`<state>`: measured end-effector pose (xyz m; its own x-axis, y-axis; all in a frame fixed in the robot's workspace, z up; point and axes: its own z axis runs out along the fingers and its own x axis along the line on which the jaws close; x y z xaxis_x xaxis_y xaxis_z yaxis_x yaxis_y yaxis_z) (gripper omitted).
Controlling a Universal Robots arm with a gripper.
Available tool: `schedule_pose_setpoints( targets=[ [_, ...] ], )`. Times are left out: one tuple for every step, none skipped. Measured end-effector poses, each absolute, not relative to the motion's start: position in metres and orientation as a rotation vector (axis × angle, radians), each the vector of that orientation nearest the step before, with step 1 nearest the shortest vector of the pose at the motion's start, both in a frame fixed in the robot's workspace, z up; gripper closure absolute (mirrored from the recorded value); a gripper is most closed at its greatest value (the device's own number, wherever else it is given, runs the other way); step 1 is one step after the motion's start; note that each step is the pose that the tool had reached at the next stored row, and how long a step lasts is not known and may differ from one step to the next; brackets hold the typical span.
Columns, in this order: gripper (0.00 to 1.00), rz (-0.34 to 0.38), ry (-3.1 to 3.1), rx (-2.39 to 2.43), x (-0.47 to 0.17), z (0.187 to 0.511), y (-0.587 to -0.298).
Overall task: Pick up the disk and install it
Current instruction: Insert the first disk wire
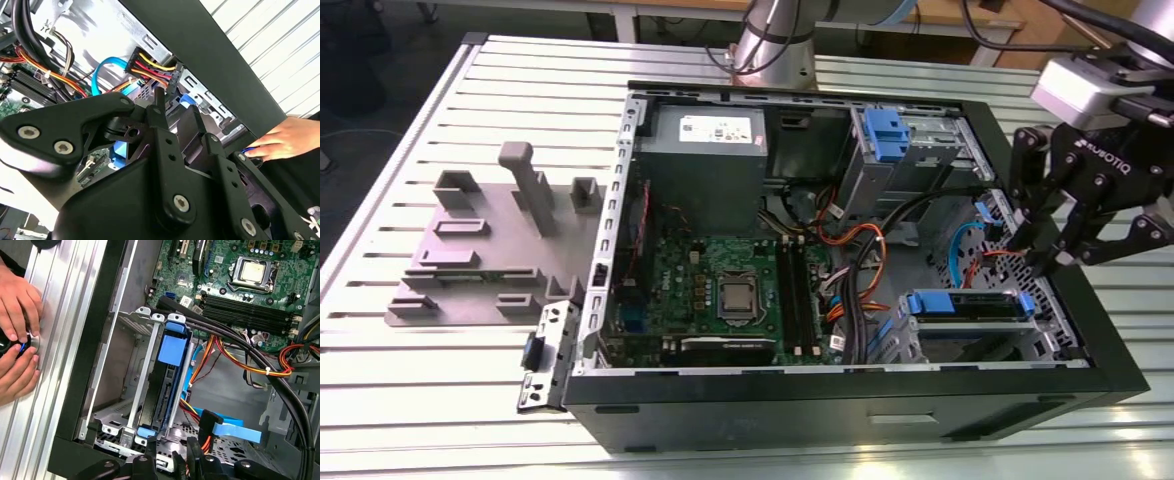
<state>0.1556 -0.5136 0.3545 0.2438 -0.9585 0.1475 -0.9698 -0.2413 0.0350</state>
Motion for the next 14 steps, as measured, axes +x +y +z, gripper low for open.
schedule_pose_setpoints(
  targets=[
    [0.63, 0.144, -1.853, 2.384, 0.1556, 0.3545, -0.5128],
    [0.63, 0.145, -1.849, 2.387, 0.1557, 0.3545, -0.5123],
    [0.63, 0.145, -1.844, 2.391, 0.1557, 0.3545, -0.5117],
    [0.63, 0.145, -1.84, 2.395, 0.1558, 0.3544, -0.5113],
    [0.63, 0.146, -1.836, 2.398, 0.1558, 0.3544, -0.5109],
    [0.63, 0.146, -1.833, 2.401, 0.1559, 0.3542, -0.5107],
    [0.63, 0.146, -1.83, 2.403, 0.1561, 0.354, -0.5105],
    [0.63, 0.147, -1.826, 2.405, 0.1566, 0.3537, -0.5104],
    [0.63, 0.148, -1.824, 2.406, 0.1571, 0.3535, -0.5102],
    [0.63, 0.148, -1.821, 2.408, 0.1576, 0.3531, -0.5101],
    [0.63, 0.148, -1.818, 2.411, 0.1582, 0.3528, -0.5101],
    [0.63, 0.149, -1.815, 2.413, 0.1588, 0.3524, -0.51],
    [0.63, 0.149, -1.812, 2.415, 0.1593, 0.3521, -0.5099],
    [0.63, 0.15, -1.809, 2.418, 0.1599, 0.3517, -0.5099]
  ],
)
